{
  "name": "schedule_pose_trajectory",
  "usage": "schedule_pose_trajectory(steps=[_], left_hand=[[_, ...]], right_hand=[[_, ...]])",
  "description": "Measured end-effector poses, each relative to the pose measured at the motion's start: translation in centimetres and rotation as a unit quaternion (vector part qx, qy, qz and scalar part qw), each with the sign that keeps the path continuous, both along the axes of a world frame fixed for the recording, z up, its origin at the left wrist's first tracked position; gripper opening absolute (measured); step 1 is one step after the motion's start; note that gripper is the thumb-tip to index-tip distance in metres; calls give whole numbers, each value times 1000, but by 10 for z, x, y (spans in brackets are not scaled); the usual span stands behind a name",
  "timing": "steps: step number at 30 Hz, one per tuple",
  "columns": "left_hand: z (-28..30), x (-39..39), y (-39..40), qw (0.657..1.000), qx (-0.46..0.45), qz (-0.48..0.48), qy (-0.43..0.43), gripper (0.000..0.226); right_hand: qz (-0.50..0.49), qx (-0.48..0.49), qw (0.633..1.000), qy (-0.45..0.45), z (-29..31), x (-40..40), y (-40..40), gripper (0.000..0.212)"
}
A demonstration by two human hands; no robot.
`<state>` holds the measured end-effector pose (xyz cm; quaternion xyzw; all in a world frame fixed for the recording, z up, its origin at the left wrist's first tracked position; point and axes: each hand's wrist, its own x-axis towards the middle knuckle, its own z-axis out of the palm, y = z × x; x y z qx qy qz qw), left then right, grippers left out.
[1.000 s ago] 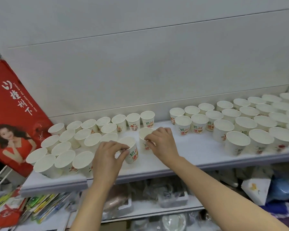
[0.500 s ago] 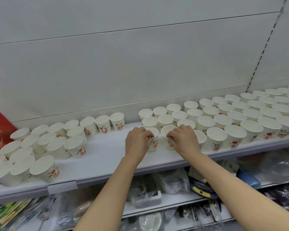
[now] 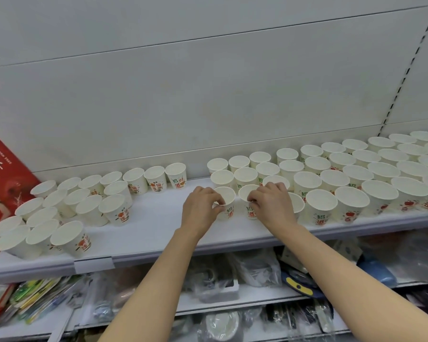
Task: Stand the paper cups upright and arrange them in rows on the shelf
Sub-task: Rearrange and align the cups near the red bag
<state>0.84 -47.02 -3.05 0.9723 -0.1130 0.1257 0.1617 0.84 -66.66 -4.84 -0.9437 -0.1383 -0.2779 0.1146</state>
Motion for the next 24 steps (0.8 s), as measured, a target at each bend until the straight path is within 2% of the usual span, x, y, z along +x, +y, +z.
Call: schedule_pose_trajectory(steps=[10,16,20,22,24], left_hand=[[-2,15,11,999,1,-37,18,16],[1,-2,22,999,-28,-30,-6,36],[-12,-41,55,997,-43,31,-52,31],[-26,-65,87,991,-63,95,-65,22],[-36,-88,130,976,-85,173,-99,12]], right_hand=[[17,41,999,-3,-4,5,0,14],[41,43,997,-59,-5,-1,6,19],[72,59,989,-112,-9,-20,19,14],[91,62,987,-114,-16,-31,32,11],[118,70,985,-102,-24,-41,51,18]])
